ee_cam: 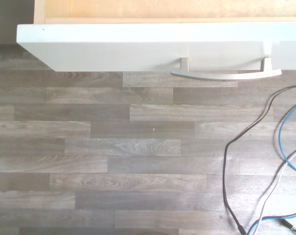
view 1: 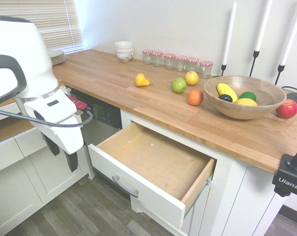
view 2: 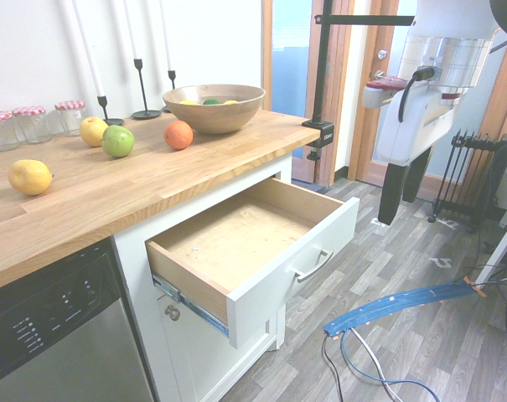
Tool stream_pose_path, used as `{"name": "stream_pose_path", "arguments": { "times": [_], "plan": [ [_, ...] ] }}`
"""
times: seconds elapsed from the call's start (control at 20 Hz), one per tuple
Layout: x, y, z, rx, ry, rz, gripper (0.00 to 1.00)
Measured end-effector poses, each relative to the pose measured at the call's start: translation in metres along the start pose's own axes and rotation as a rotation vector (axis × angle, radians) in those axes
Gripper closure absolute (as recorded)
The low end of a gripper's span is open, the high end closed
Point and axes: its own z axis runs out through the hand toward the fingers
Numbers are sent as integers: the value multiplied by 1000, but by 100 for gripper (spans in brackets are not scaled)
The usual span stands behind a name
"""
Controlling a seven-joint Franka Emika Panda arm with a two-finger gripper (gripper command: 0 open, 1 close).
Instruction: Close the drawer
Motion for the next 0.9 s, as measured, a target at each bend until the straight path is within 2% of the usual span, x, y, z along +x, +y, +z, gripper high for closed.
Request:
{"name": "stream_pose_path", "arguments": {
  "times": [0.5, 0.9],
  "plan": [
    [3, 0, 2, 10, 6, 10, 0],
    [10, 0, 37, -1, -8, 21, 0]
  ]
}}
